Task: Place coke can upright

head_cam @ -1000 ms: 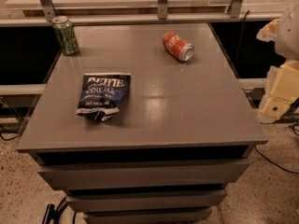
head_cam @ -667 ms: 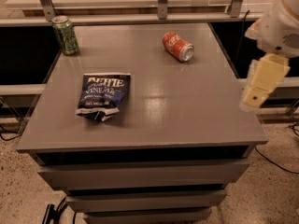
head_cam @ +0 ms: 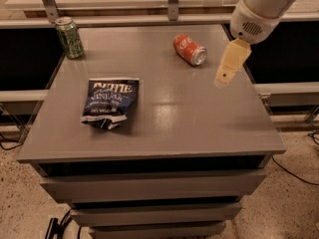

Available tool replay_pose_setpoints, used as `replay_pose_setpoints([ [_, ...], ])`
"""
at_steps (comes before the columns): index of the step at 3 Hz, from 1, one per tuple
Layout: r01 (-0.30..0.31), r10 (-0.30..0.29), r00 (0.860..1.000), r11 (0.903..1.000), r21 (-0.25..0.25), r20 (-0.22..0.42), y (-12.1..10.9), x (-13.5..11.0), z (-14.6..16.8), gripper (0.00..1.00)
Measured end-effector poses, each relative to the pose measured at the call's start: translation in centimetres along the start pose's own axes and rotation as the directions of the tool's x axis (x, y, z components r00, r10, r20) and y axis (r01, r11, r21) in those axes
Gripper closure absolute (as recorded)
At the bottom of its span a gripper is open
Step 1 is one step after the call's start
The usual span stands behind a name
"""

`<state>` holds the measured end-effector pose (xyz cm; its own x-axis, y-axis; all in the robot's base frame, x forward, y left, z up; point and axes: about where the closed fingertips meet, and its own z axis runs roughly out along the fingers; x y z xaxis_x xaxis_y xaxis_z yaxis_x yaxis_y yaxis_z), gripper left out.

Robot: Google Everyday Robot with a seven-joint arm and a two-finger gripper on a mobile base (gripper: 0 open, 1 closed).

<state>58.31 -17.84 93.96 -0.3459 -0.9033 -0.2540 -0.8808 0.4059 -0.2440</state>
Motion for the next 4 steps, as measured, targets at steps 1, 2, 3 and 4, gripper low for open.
replay_pose_setpoints([
  [1, -0.095, 0.094, 0.995, 0.9951, 0.027, 0.038, -2.8, -3.3, 2.7, 0.0],
  [2, -0.095, 0.094, 0.995, 0.9951, 0.027, 0.038, -2.8, -3.3, 2.7, 0.0],
  [3, -0.126, 0.124, 0.991, 0.9919, 0.021, 0.052, -3.3, -4.2, 3.9, 0.0],
  [4, -0.183, 0.179, 0.981, 0.9822, 0.043, 0.08, -4.7, -5.8, 5.3, 0.0],
])
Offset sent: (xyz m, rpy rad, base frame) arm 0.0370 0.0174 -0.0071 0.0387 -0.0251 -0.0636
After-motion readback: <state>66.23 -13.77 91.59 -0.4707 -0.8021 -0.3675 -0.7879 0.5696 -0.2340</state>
